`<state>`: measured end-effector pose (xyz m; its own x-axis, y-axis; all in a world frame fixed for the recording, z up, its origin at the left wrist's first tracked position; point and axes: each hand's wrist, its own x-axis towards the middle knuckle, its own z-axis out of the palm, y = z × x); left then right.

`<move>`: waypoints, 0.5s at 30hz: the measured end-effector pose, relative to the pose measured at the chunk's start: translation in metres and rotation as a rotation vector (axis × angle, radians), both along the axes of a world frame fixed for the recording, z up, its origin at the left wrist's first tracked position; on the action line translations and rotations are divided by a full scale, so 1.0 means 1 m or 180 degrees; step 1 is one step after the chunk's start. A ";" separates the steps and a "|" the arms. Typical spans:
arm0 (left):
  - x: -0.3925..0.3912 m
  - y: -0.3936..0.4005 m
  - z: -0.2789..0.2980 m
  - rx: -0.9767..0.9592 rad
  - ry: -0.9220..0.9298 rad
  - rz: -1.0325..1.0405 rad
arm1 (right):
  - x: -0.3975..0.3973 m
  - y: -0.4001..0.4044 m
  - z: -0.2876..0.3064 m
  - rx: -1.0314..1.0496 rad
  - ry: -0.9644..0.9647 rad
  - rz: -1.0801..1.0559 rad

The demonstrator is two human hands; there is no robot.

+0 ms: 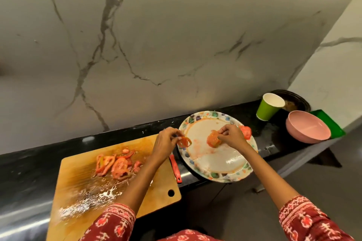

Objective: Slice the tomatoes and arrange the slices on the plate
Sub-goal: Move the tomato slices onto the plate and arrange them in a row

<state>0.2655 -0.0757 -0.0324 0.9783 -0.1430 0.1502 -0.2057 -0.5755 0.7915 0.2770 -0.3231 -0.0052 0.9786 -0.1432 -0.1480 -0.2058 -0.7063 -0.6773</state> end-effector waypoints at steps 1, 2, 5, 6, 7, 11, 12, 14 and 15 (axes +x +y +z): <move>0.002 -0.007 0.000 -0.0001 0.0013 -0.0060 | 0.002 -0.005 -0.002 -0.0029 0.0022 0.0005; 0.004 -0.013 0.001 0.0000 0.0032 -0.0102 | 0.005 -0.009 -0.002 -0.0057 0.0048 0.0015; 0.010 -0.028 0.001 0.0047 0.0050 -0.0157 | 0.014 -0.009 -0.005 -0.0119 0.0191 0.0122; 0.011 -0.031 0.000 0.0053 0.0059 -0.0181 | 0.017 -0.008 -0.007 -0.0160 0.0241 0.0163; 0.013 -0.035 -0.002 0.0075 0.0093 -0.0208 | 0.020 -0.006 -0.008 -0.0208 0.0272 0.0206; 0.018 -0.047 -0.008 0.0226 0.0238 -0.0260 | 0.025 -0.004 -0.017 -0.0509 0.0223 0.0290; 0.019 -0.051 -0.009 0.0259 0.0250 -0.0276 | 0.025 -0.005 -0.020 -0.0574 0.0131 0.0276; 0.022 -0.058 -0.010 0.0355 0.0254 -0.0319 | 0.025 -0.009 -0.022 -0.0569 -0.0037 0.0207; 0.023 -0.061 -0.011 0.0410 0.0252 -0.0341 | 0.025 -0.012 -0.023 -0.0520 -0.0094 0.0189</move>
